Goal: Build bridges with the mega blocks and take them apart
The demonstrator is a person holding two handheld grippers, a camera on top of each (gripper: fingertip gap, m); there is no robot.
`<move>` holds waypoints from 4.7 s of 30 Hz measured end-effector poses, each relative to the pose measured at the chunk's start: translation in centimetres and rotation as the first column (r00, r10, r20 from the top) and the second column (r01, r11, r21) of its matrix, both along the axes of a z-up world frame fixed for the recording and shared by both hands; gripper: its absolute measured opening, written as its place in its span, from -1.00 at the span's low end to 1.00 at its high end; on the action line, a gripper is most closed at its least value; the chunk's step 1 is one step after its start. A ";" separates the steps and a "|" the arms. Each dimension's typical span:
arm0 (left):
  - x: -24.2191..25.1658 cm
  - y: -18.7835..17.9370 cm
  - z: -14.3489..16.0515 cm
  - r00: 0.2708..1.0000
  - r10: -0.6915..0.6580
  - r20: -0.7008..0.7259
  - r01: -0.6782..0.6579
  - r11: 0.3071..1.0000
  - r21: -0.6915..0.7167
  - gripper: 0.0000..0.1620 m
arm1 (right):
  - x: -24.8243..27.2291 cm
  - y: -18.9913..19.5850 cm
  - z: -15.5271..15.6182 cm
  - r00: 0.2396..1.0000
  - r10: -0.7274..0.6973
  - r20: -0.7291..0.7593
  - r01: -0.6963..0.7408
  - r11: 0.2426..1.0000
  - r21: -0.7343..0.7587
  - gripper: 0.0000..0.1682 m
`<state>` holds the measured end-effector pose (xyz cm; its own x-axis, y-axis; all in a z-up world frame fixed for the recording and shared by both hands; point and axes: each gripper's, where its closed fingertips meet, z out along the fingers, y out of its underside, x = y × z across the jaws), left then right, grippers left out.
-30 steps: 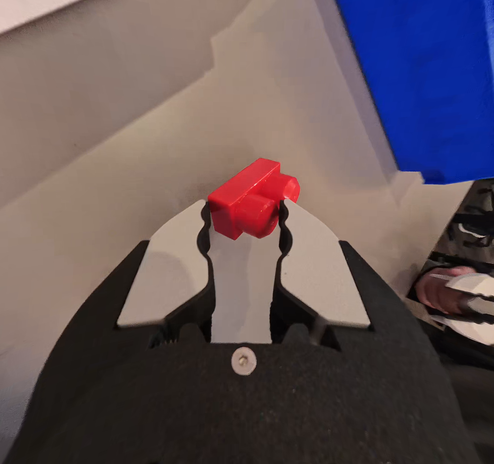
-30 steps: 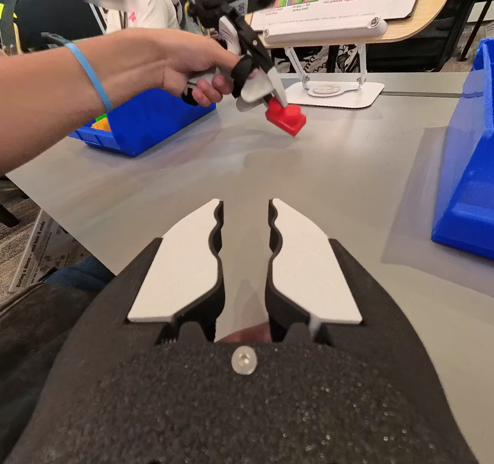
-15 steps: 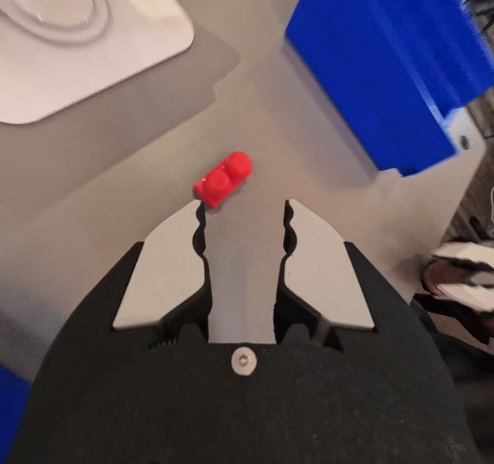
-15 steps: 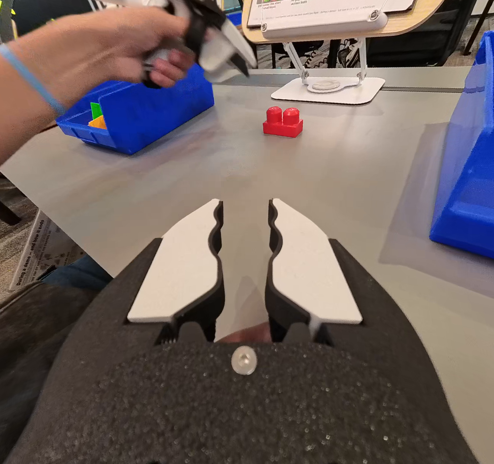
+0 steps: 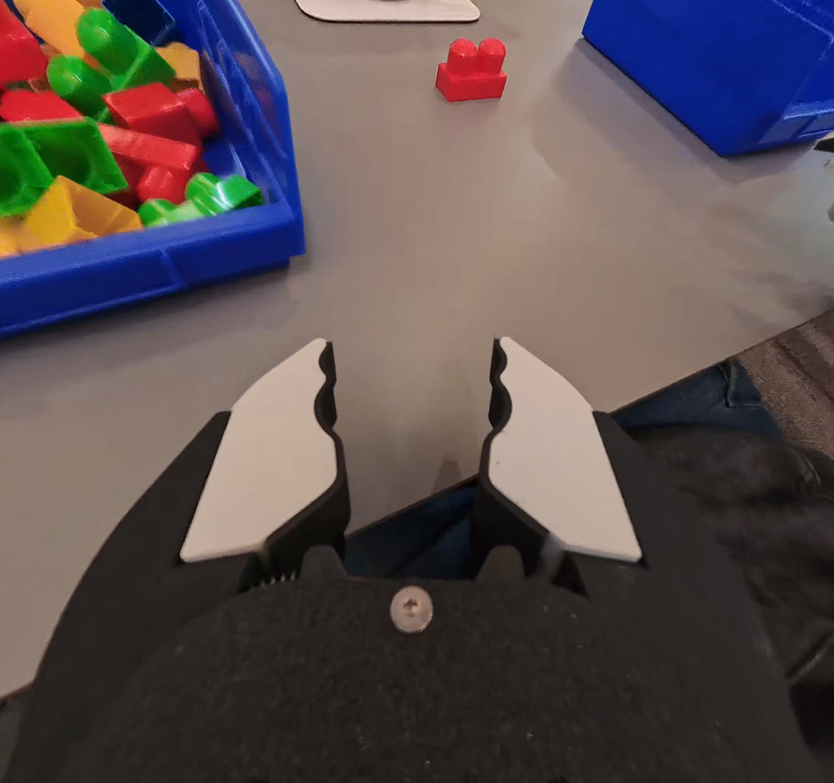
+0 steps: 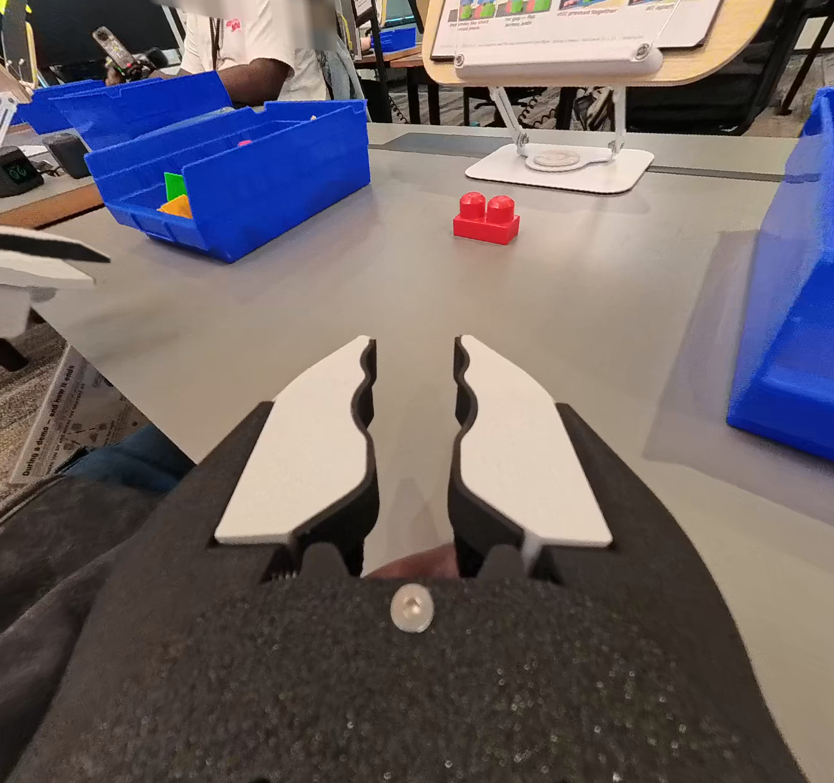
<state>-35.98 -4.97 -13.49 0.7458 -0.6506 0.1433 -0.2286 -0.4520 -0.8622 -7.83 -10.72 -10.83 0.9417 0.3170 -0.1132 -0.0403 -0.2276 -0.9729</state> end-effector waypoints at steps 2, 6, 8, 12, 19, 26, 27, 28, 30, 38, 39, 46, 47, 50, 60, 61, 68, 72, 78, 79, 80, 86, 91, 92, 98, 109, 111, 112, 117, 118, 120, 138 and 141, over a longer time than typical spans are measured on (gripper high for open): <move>-0.6 1.2 2.1 0.999 -0.011 -0.035 0.013 0.999 0.053 -0.16 | -0.5 0.0 -0.2 1.000 0.011 0.000 -0.011 1.000 -0.003 -0.62; -1.6 7.5 7.3 0.973 0.026 -0.229 0.007 0.990 0.143 -0.20 | -1.2 0.2 -1.0 0.999 0.029 0.022 -0.028 0.999 -0.020 -0.62; -2.1 12.4 8.1 0.912 0.042 -0.408 0.009 0.992 0.122 -0.19 | -1.4 0.3 -1.2 0.999 0.032 0.029 -0.031 0.999 -0.028 -0.62; -1.3 23.3 8.3 0.750 0.017 -0.662 0.053 0.995 0.085 -0.25 | -1.2 0.4 -1.5 0.999 0.031 0.010 -0.031 0.999 -0.039 -0.62; 0.3 33.0 4.7 0.332 -0.229 -0.915 0.102 0.973 -0.207 -0.29 | -0.5 0.5 -1.6 0.998 0.031 -0.049 -0.034 0.998 -0.061 -0.63; -0.7 34.9 1.0 0.190 -0.368 -0.910 0.061 0.930 -0.363 -0.34 | -0.3 0.6 -1.6 0.993 0.044 -0.106 -0.053 0.996 -0.077 -0.62; -0.9 35.4 0.8 0.173 -0.352 -0.920 0.060 0.936 -0.347 -0.35 | -0.3 0.6 -1.6 0.993 0.049 -0.110 -0.058 0.995 -0.083 -0.62; -1.1 35.7 0.5 0.160 -0.346 -0.925 0.055 0.938 -0.341 -0.44 | -0.4 0.6 -1.7 0.992 0.051 -0.115 -0.061 0.994 -0.088 -0.62; -1.2 35.7 -0.1 0.165 -0.365 -0.916 0.050 0.931 -0.361 -0.53 | -0.4 0.7 -1.7 0.991 0.054 -0.119 -0.066 0.993 -0.096 -0.63; -0.3 32.4 6.7 0.531 -0.249 -0.810 0.139 0.969 -0.206 -0.55 | -0.3 0.9 -1.9 0.987 0.061 -0.146 -0.078 0.990 -0.118 -0.65; 0.5 30.7 8.1 0.614 -0.248 -0.749 0.165 0.969 -0.186 -0.55 | -0.3 0.9 -1.9 0.987 0.061 -0.149 -0.079 0.990 -0.118 -0.65; 9.9 17.6 10.7 0.820 -0.292 -0.493 0.303 0.951 -0.060 -0.55 | -0.3 1.0 -1.6 0.983 0.062 -0.172 -0.082 0.990 -0.115 -0.65; 10.9 16.8 10.0 0.822 -0.266 -0.503 0.286 0.957 -0.040 -0.55 | -0.3 1.0 -1.5 0.982 0.065 -0.176 -0.086 0.990 -0.113 -0.65; 14.3 14.6 6.1 0.806 -0.312 -0.502 0.305 0.947 -0.100 -0.55 | -0.4 1.0 -1.1 0.983 0.070 -0.171 -0.087 0.991 -0.098 -0.65; 17.5 16.4 -3.0 0.822 -0.308 -0.479 0.226 0.948 -0.222 -0.55 | -0.4 0.9 -1.2 0.987 0.076 -0.142 -0.090 0.992 -0.092 -0.65; 17.5 16.3 -3.3 0.817 -0.309 -0.487 0.228 0.949 -0.219 -0.55 | -0.4 0.9 -1.2 0.987 0.077 -0.143 -0.091 0.991 -0.094 -0.65; 17.9 15.6 -5.0 0.814 -0.330 -0.478 0.249 0.942 -0.225 -0.55 | -0.5 0.9 -1.3 0.987 0.082 -0.141 -0.096 0.991 -0.097 -0.65; 17.4 15.2 -4.9 0.824 -0.315 -0.470 0.226 0.945 -0.237 -0.19 | -0.5 0.8 -1.3 0.987 0.086 -0.139 -0.100 0.990 -0.098 -0.65; 12.3 10.6 2.7 0.913 -0.237 -0.332 0.216 0.971 -0.098 -0.21 | -0.4 0.8 -1.6 0.985 0.087 -0.152 -0.104 0.989 -0.109 -0.65; 10.6 9.7 4.0 0.930 -0.208 -0.303 0.196 0.978 -0.070 -0.21 | -0.4 0.8 -1.6 0.984 0.086 -0.155 -0.104 0.988 -0.111 -0.65; 8.6 9.0 4.9 0.942 -0.172 -0.289 0.166 0.985 -0.045 -0.21 | -0.4 0.8 -1.6 0.984 0.085 -0.157 -0.103 0.988 -0.112 -0.65; -1.1 8.5 6.2 0.969 -0.006 -0.246 -0.003 0.999 -0.036 -0.22 | -0.2 1.0 -1.8 0.984 0.072 -0.162 -0.093 0.988 -0.127 -0.65; -1.9 15.3 7.9 0.955 -0.022 -0.296 0.019 1.000 -0.012 -0.27 | -0.7 1.2 -1.8 0.978 0.092 -0.188 -0.118 0.984 -0.133 -0.66; -2.1 17.6 7.9 0.935 -0.014 -0.354 0.022 1.000 0.019 -0.28 | -0.9 1.2 -1.8 0.976 0.098 -0.193 -0.126 0.983 -0.135 -0.66; 0.4 28.8 4.4 0.846 -0.117 -0.521 0.094 0.993 -0.072 -0.25 | -1.1 1.3 -2.0 0.980 0.096 -0.177 -0.121 0.983 -0.139 -0.66; 2.1 34.0 -1.8 0.620 -0.249 -0.744 0.154 0.969 -0.196 -0.45 | -0.5 1.5 -1.8 0.969 0.081 -0.232 -0.117 0.983 -0.142 -0.66; 1.9 34.1 -2.1 0.621 -0.251 -0.743 0.143 0.968 -0.207 -0.46 | -0.6 1.5 -1.9 0.968 0.087 -0.237 -0.124 0.981 -0.148 -0.66; 1.8 34.1 -2.1 0.616 -0.256 -0.745 0.137 0.966 -0.219 -0.50 | -0.6 1.5 -1.9 0.967 0.089 -0.238 -0.127 0.981 -0.149 -0.66; 1.3 33.9 -2.3 0.532 -0.268 -0.803 0.141 0.964 -0.227 -0.54 | -0.8 1.5 -2.0 0.967 0.101 -0.234 -0.140 0.977 -0.158 -0.66; 1.4 33.8 -2.2 0.546 -0.267 -0.794 0.145 0.964 -0.225 -0.57 | -0.8 1.5 -2.0 0.967 0.101 -0.236 -0.140 0.978 -0.156 -0.66; 1.6 33.7 -1.7 0.607 -0.261 -0.751 0.157 0.965 -0.208 -0.73 | -0.8 1.5 -2.0 0.965 0.103 -0.239 -0.143 0.978 -0.154 -0.66; -2.6 30.9 5.7 0.827 -0.158 -0.540 0.122 0.987 -0.102 -0.58 | -1.1 1.4 -2.2 0.968 0.114 -0.226 -0.154 0.974 -0.166 -0.66; -3.2 30.7 6.1 0.828 -0.151 -0.540 0.106 0.988 -0.114 -0.52 | -1.1 1.4 -2.2 0.968 0.114 -0.223 -0.154 0.974 -0.167 -0.66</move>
